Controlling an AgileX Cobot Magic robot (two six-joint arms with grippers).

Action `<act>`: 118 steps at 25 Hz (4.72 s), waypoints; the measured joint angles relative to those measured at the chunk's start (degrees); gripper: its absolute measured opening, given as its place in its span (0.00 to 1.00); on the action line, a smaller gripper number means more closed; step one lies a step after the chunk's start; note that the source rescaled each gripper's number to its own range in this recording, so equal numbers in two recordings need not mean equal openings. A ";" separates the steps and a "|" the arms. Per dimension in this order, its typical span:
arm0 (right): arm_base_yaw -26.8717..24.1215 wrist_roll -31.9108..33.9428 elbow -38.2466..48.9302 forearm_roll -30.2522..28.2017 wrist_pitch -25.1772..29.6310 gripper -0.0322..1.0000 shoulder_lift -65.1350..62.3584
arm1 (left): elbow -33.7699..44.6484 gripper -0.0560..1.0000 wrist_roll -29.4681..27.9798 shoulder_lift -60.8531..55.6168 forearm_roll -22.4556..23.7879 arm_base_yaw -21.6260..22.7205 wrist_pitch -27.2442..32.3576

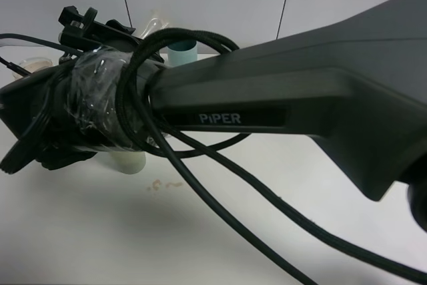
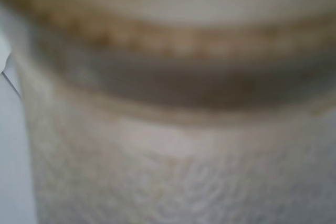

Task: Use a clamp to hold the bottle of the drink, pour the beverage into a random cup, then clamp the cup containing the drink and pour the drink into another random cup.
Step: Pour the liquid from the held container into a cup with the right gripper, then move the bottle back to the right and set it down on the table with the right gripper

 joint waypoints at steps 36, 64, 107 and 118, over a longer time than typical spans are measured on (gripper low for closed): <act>0.11 5.29 4.84 -6.04 -0.12 0.04 -0.05 | 0.00 1.00 0.00 0.00 0.00 0.00 0.00; -11.74 27.34 4.85 19.39 -10.22 0.04 -11.48 | 0.00 1.00 0.00 0.00 0.00 0.00 0.00; -25.84 38.60 14.58 46.58 -37.51 0.04 -11.54 | 0.00 1.00 0.00 0.00 0.00 0.00 0.00; -28.68 38.60 24.85 50.86 -52.40 0.04 -13.76 | 0.00 1.00 0.00 0.00 0.00 0.00 0.00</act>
